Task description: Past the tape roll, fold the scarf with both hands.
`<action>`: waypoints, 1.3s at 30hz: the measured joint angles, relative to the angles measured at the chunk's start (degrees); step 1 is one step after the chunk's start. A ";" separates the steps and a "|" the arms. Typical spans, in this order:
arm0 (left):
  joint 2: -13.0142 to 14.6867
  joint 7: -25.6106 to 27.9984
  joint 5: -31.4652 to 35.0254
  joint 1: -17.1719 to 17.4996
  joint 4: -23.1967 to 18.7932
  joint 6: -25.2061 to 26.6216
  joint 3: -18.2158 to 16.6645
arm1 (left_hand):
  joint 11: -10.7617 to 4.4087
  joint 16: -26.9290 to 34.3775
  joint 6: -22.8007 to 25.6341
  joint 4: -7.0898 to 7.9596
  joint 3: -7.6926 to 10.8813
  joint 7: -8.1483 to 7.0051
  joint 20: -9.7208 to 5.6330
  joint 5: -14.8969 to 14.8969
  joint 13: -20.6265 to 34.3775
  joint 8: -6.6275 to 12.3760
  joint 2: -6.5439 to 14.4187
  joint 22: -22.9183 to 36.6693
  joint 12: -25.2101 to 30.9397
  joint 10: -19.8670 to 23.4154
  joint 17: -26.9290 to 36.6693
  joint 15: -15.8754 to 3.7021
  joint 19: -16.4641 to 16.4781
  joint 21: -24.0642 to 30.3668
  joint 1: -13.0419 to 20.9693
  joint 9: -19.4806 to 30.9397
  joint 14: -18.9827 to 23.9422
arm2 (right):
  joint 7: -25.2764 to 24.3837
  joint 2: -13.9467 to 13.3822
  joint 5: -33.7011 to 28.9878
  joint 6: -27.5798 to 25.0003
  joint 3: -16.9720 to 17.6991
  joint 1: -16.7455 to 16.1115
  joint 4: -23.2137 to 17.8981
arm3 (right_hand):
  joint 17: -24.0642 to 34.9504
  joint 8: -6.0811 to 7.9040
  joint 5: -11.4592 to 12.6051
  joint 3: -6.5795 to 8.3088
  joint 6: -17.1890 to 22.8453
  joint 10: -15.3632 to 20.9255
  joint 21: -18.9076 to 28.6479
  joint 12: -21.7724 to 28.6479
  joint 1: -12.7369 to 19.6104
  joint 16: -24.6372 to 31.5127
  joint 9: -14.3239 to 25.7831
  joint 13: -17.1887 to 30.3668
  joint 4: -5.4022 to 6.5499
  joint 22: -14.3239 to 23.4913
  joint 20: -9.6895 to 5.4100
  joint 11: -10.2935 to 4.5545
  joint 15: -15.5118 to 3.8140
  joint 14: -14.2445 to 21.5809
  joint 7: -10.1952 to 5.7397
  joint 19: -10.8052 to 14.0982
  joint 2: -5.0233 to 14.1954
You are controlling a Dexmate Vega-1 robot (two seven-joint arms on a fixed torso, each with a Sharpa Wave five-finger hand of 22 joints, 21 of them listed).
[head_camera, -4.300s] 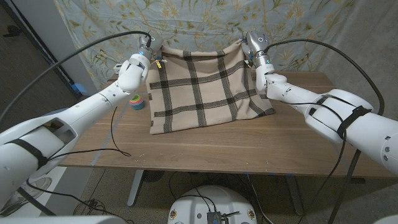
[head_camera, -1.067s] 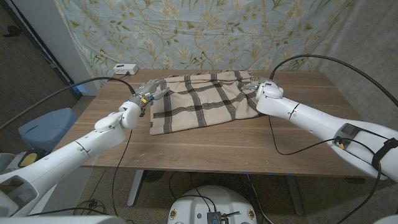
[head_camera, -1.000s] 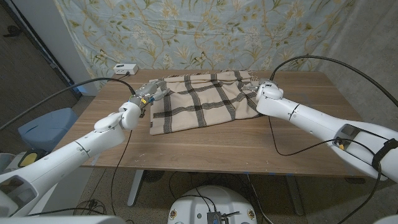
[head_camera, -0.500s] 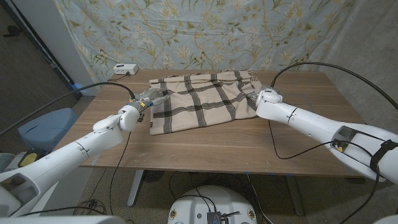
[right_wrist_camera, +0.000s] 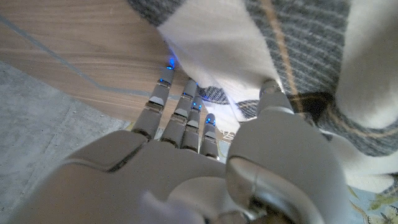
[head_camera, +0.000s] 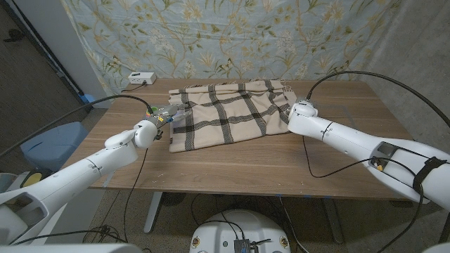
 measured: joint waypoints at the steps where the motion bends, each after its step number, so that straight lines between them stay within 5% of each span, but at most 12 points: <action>1: -0.08 -0.10 0.06 -0.18 0.17 0.07 0.15 | -0.05 0.00 -0.45 0.00 0.00 0.01 0.00 0.00 0.01 0.00 -0.10 0.00 0.00 -0.05 0.00 -0.10 0.00 0.00 -0.09 0.00 -0.10 | -1.07 -0.15 0.06 1.14 0.48 -0.59 -0.50 | 6.51 0.00 0.00 0.22 1.67 1.93 0.56 1.42 1.84 3.34 0.05 0.70 -0.25 0.05 -1.95 -0.85 -0.97 3.19 -0.15 2.14 0.15; 5: -0.34 -0.40 0.31 -0.73 0.87 0.41 0.62 | -0.05 0.00 -0.62 0.00 0.00 0.00 -0.22 0.00 0.01 0.00 -0.09 0.00 0.00 -0.05 0.00 -0.19 0.22 0.00 -0.09 0.00 -0.19 | -4.12 -0.77 1.22 6.17 2.77 -3.00 -2.17 | 14.70 0.00 0.00 0.33 5.44 5.83 2.67 5.25 5.33 10.31 0.37 2.53 -0.36 0.06 -1.56 -2.18 -1.87 7.33 -0.30 4.05 0.88; 7: -0.39 -0.50 0.42 -0.84 0.99 0.52 0.70 | -0.05 0.00 -0.62 0.00 0.00 0.00 -0.45 0.00 0.01 0.00 -0.09 0.00 0.00 -0.05 0.00 -0.20 -0.02 0.00 -0.09 0.00 -0.19 | -4.59 -1.10 1.52 7.19 4.29 -4.20 -2.82 | 15.55 0.00 0.00 0.18 5.86 6.12 3.67 5.82 5.71 11.17 0.39 2.88 -0.21 1.70 -4.15 -2.29 -2.28 8.14 -0.23 7.86 1.14; 9: -0.54 -0.58 0.51 -1.13 1.29 0.61 0.89 | -0.09 0.00 -0.81 0.00 0.00 0.20 -0.54 0.00 0.01 0.00 -0.09 0.00 0.00 -0.46 0.00 -0.19 -0.10 0.00 -0.09 0.00 -0.19 | -5.70 -1.30 2.67 10.39 5.44 -5.21 -3.30 | 15.56 0.01 0.00 0.41 6.16 6.28 4.10 6.38 7.17 11.46 0.39 3.15 -0.43 2.43 -4.57 -2.45 -2.54 9.86 0.03 8.79 1.23; 14: -0.94 -0.86 0.71 -1.86 2.13 0.69 1.46 | -0.06 0.00 -1.23 0.00 0.00 -0.01 -0.85 0.00 0.01 0.00 -0.09 0.00 0.00 -0.50 0.00 -0.19 0.21 0.00 -0.69 0.00 -0.18 | -7.67 -1.55 6.15 17.59 9.26 -7.66 -4.10 | 19.88 0.01 -0.39 2.62 9.37 7.25 7.92 9.09 17.13 15.71 0.85 4.44 -1.94 4.12 -7.49 -2.34 -4.16 15.87 -0.17 12.42 0.92; 17: -1.10 -0.98 0.75 -2.13 2.49 0.69 1.72 | -0.05 0.00 -1.22 0.22 0.22 -0.01 -0.85 0.00 0.01 0.00 -0.09 -0.01 0.00 -0.49 0.00 -0.41 0.21 -0.04 -0.69 0.00 -0.40 | -8.08 -1.32 6.95 18.96 10.56 -8.29 -4.11 | 24.73 0.94 -2.03 3.54 15.18 10.51 12.08 11.46 24.61 18.98 1.29 4.84 -1.61 6.34 -10.19 -2.70 -5.18 19.44 -1.02 13.57 0.70; 20: -1.20 -1.03 0.79 -2.30 2.70 0.69 1.84 | -0.24 0.00 -1.35 0.22 0.22 0.12 -0.85 0.00 0.01 0.00 -0.09 -0.01 0.00 -0.68 0.00 -0.50 0.21 -0.36 -0.69 0.00 -0.49 | -8.36 -0.87 7.10 19.16 11.06 -8.44 -3.80 | 29.95 3.56 -4.62 4.42 26.67 16.26 16.72 15.42 29.16 21.17 1.61 6.61 -0.72 8.29 -11.77 -3.16 -6.29 21.56 -1.39 13.14 1.97; 23: -1.35 -1.09 0.92 -2.61 3.04 0.69 2.13 | -0.24 0.00 -1.51 -0.02 0.48 1.36 -0.98 0.44 0.00 0.00 -0.11 0.17 0.00 -0.68 0.00 -0.50 0.35 -0.37 -0.70 0.00 -0.49 | -9.70 -0.15 7.18 19.18 11.60 -8.63 -3.34 | 33.50 5.14 -6.46 4.96 34.56 19.04 19.88 18.26 30.26 21.82 1.88 8.56 -0.16 9.43 -11.90 -3.24 -6.78 22.69 -1.24 12.49 2.62; 27: -1.48 -1.45 1.24 -3.02 3.42 0.74 2.55 | -0.55 0.00 -0.68 0.03 0.85 2.80 -1.15 0.44 0.00 0.25 -0.40 0.27 0.00 -0.99 0.00 -0.83 0.52 -0.37 -1.46 0.00 -0.81 | -12.71 1.22 7.13 19.24 12.88 -9.49 -2.71 | 35.45 5.77 -6.97 4.89 39.43 21.56 22.09 19.90 30.35 21.85 1.97 8.96 0.24 9.85 -11.62 -2.78 -7.29 24.18 -0.87 11.80 2.71; 34: -1.74 -2.32 2.47 -3.90 4.01 1.30 3.56 | -1.59 0.35 0.76 0.00 1.60 5.66 -2.05 0.89 -0.13 0.67 -0.69 0.27 0.08 -0.56 -0.24 -1.73 1.87 -0.36 -2.06 0.00 -0.09 | -18.81 4.04 6.61 21.67 15.90 -11.90 -1.20 | 37.01 5.83 -7.00 4.89 41.49 22.39 23.50 20.97 30.65 21.86 2.11 8.96 0.24 9.73 -11.52 -1.97 -8.00 25.54 -0.64 11.69 2.41; 35: -1.81 -2.42 2.64 -4.11 4.16 1.38 3.84 | -1.59 0.44 0.85 0.12 1.71 5.76 -2.21 0.89 -0.16 0.67 -0.63 0.27 0.22 -0.56 -0.28 -1.97 2.03 -0.37 -2.12 0.00 0.16 | -23.27 4.41 6.01 24.22 16.32 -12.18 -0.90 | 37.12 5.84 -7.00 4.89 41.68 22.39 23.66 21.08 30.65 21.86 2.09 8.96 0.24 9.73 -11.52 -1.97 -8.00 25.54 -0.83 11.69 2.41; 39: -1.95 -2.86 3.52 -4.50 4.45 1.72 4.39 | -2.11 0.44 0.85 0.24 1.83 5.75 -2.05 0.89 -0.15 0.67 -0.55 0.27 0.26 -0.48 -0.28 -2.15 2.48 -0.37 -2.20 0.00 0.34 | -27.08 5.73 5.79 27.04 17.80 -12.97 0.06 | 37.87 5.84 -7.01 4.89 41.99 22.57 24.03 21.09 30.65 21.86 2.07 8.96 0.24 9.51 -11.40 -1.95 -8.12 26.06 -0.53 11.57 2.41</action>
